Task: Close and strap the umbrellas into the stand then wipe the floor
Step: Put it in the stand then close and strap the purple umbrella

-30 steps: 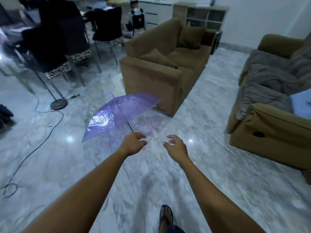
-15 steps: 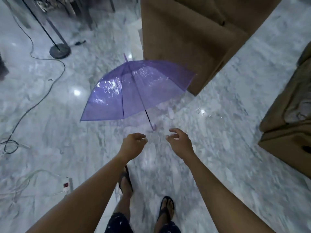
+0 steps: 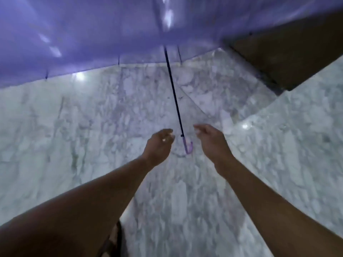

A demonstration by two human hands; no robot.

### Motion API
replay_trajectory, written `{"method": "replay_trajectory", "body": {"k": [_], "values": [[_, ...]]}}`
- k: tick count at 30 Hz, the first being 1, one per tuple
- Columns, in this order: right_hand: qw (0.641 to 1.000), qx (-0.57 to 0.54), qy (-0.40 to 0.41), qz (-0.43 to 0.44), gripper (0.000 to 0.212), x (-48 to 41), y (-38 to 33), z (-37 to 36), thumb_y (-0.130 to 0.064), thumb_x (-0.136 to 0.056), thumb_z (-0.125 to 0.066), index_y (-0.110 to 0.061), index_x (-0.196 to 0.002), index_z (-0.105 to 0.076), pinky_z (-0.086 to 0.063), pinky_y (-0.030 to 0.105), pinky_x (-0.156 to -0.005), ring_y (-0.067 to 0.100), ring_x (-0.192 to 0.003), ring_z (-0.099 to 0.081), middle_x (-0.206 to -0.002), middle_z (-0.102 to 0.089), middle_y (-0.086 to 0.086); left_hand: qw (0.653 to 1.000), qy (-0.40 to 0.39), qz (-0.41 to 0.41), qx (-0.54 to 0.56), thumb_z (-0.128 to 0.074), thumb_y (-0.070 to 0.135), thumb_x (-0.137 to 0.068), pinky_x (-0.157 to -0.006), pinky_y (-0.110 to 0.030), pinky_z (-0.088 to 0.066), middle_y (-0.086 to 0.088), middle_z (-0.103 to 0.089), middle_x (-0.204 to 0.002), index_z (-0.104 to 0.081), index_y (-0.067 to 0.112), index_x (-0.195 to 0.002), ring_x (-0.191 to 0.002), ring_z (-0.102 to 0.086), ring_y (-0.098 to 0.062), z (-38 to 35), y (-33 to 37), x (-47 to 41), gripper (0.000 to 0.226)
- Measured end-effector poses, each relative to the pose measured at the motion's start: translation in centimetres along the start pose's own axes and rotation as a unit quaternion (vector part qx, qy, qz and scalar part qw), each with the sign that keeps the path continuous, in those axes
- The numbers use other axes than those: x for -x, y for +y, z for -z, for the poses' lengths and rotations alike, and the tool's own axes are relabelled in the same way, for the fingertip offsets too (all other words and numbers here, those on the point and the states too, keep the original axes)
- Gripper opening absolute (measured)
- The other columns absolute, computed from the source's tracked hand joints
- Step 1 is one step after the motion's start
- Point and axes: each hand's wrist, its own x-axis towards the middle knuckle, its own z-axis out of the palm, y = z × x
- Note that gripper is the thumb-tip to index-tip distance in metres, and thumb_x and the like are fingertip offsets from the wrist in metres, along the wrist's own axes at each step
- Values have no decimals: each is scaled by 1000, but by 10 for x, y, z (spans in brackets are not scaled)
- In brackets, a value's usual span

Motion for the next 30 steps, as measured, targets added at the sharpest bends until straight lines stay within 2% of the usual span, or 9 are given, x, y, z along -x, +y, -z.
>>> {"method": "replay_trajectory", "body": {"k": [4,7,9,12,15,20,23,26,30], "values": [[998,0,-56,43,36,-87,-32,-28,-28,-106,-44,-19,-139,-56,-35,22,-91,10,-119,-51,-129,-56,-4,985,-24,33,168,-45,31,-105,-119,-36,-25,2,-27,-161,-24,22,-157,-147,-29,-17,-16,1,-79,57],[994,-2,-58,93,43,-130,-86,-43,-20,-106,-43,-15,-148,-45,-33,22,-96,14,-130,-46,-149,-46,1,964,-51,46,258,-44,24,-104,-115,-36,-26,4,-32,-160,-24,27,-156,-145,-33,-16,-14,17,-117,56],[989,24,-82,117,41,-140,-117,-46,-13,-104,-43,-6,-144,-45,-39,26,-94,15,-123,-52,-147,-50,9,964,-42,31,262,-43,25,-104,-94,-29,-40,-2,-55,-139,-43,26,-146,-123,-54,-18,-8,27,-120,41],[984,52,-113,129,27,-125,-136,-46,-14,-104,-47,-15,-126,-62,-38,17,-67,-3,-81,-61,-105,-69,1,975,9,8,223,-41,41,-104,-76,-30,-49,-7,-61,-85,-63,17,-105,-78,-65,-19,6,39,-90,32],[984,27,-115,133,18,-84,-145,-32,-13,-103,-52,-16,-105,-69,-40,11,-66,7,-87,-59,-86,-68,-4,976,31,-2,215,-41,51,-102,-56,-28,-52,-1,-45,-56,-60,10,-79,-50,-50,-15,19,60,-31,50],[993,-5,-97,73,15,18,-186,39,-14,-103,-53,-13,-107,-67,-39,10,-61,-4,-69,-52,-84,-66,-9,985,68,-17,156,-46,34,-103,-50,-29,-45,0,-48,-60,-61,9,-85,-54,-46,-16,40,145,79,34],[996,-72,-60,1,14,99,-219,101,-16,-103,-54,-14,-110,-65,-38,14,-65,-2,-75,-53,-91,-68,-6,994,20,-56,87,-46,31,-102,-56,-34,-39,5,-48,-55,-59,9,-77,-54,-46,-17,56,222,152,35],[988,-140,-16,-55,12,184,-249,176,-22,-102,-55,-19,-105,-67,-38,25,-70,11,-92,-52,-95,-70,-8,994,-40,-98,-10,-44,32,-103,-51,-32,-27,5,-40,-52,-40,15,-61,-53,-40,-17,64,310,229,46],[971,-201,92,-90,17,300,-280,288,-31,-96,-65,-17,-104,-72,-44,29,-79,14,-97,-60,-111,-74,-1,974,-141,-150,-99,-41,34,-103,-57,-32,-31,2,-46,-56,-41,15,-56,-64,-49,-26,59,428,333,51]]}}
